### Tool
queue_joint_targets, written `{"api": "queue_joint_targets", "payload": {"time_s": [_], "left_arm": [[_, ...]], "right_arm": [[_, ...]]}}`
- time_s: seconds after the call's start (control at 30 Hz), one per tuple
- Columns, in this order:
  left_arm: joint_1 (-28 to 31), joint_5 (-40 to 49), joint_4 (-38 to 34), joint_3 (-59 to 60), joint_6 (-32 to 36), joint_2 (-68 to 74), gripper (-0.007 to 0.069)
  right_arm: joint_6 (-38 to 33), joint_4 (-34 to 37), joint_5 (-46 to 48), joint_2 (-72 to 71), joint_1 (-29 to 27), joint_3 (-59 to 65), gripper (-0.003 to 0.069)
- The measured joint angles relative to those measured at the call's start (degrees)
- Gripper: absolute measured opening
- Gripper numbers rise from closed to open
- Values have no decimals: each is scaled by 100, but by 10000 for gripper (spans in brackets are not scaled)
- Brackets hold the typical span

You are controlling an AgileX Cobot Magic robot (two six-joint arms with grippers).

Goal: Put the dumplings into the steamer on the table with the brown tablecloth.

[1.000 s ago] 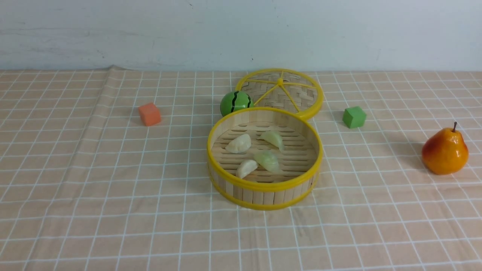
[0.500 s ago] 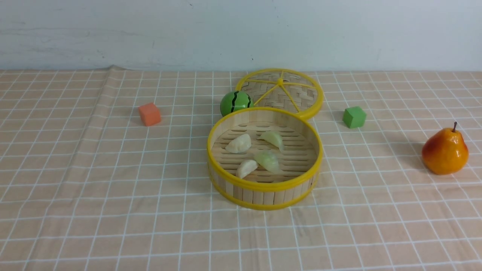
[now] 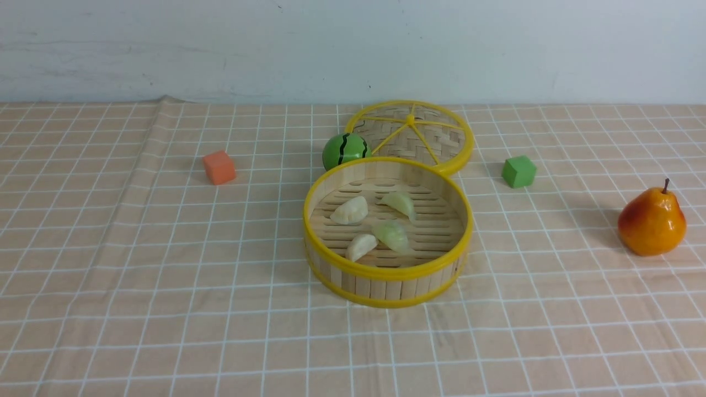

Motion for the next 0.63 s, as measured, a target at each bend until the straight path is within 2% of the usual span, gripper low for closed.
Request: {"api": "queue_joint_targets", "payload": {"time_s": [0.63], "left_arm": [[0,0,-4,0,0,0,36]], "right_arm": [[0,0,0,0,0,0,139]]}}
